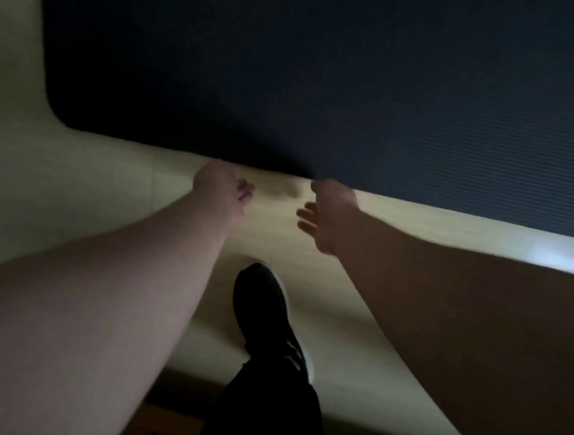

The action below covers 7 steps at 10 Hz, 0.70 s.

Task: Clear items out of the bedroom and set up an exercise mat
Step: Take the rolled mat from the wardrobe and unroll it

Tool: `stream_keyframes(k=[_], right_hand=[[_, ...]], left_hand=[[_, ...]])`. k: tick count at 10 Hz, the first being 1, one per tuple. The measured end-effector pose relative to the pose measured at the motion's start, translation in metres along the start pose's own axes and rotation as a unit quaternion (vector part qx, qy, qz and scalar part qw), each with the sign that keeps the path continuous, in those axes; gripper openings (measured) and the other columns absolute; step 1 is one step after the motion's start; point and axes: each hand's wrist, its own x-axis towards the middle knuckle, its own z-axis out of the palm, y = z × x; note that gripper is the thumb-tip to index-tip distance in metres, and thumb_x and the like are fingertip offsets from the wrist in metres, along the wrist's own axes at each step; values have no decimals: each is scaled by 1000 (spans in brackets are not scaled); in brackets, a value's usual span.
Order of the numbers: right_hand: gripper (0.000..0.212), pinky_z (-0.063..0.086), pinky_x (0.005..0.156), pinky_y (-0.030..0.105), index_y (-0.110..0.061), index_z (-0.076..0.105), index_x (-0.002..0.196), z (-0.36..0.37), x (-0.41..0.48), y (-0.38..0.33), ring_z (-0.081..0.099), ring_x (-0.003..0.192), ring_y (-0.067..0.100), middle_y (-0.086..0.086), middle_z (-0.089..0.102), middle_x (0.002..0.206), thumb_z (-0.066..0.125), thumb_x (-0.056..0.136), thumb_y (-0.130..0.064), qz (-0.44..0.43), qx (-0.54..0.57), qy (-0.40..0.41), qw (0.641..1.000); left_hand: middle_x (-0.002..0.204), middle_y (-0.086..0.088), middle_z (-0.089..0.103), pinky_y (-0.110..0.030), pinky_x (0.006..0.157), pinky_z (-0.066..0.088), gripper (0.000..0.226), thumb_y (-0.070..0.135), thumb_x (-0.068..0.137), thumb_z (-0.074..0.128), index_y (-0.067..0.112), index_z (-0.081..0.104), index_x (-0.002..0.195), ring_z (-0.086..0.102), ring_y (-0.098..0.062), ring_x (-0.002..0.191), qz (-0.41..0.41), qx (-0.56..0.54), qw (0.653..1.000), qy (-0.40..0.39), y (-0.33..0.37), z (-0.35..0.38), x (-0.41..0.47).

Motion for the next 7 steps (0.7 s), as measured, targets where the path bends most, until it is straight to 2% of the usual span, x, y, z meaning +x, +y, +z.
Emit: stream_keyframes(k=[1,2,3,4,5,6,7], right_hand=[[35,52,96,39,-11,54,132,-69,-3,-1,60,119,31,12,61,124,50,99,-20,-11,-2,23,1000],[24,52,98,38,-15,63,118,-151,-2,-23,64,102,24,3,61,94,50,99,-25,-6,85,105,991],[25,49,100,39,-16,60,113,-231,6,-48,61,105,24,1,55,87,41,101,-25,-41,139,138,980],[18,50,102,39,-23,57,110,-303,9,-67,64,108,22,1,63,106,43,100,-29,-56,226,177,956],[18,51,98,37,-27,56,111,-346,17,-72,65,102,20,2,63,110,46,98,-35,-61,254,177,949],[26,49,93,33,-30,55,120,-365,27,-79,63,107,22,1,62,114,44,99,-41,-71,249,149,954],[49,41,98,38,-23,42,146,-364,28,-96,48,135,25,0,51,141,33,102,-41,-104,212,102,966]], left_hand=[[143,-20,52,-40,109,44,44,13,105,25,1,39,146,54,-32,129,-58,3,998,-39,-40,60,-45],[128,-25,60,-45,102,50,44,6,103,23,-1,41,142,63,-36,112,-83,44,994,-53,-83,124,-86],[105,-24,64,-44,94,55,41,6,101,28,-1,45,138,67,-35,97,-94,70,990,-73,-120,186,-115],[121,-25,63,-44,100,52,33,7,101,33,-5,51,127,66,-36,107,-102,113,986,-73,-153,241,-140],[124,-25,61,-43,99,52,29,6,102,31,-7,55,111,64,-36,110,-117,125,984,-54,-176,279,-156],[119,-18,62,-35,94,52,35,8,104,30,-10,57,116,62,-31,109,-109,93,990,-1,-187,300,-153],[101,-14,58,-30,91,49,25,11,103,31,1,54,104,60,-26,95,-56,65,995,-43,-183,312,-161]])
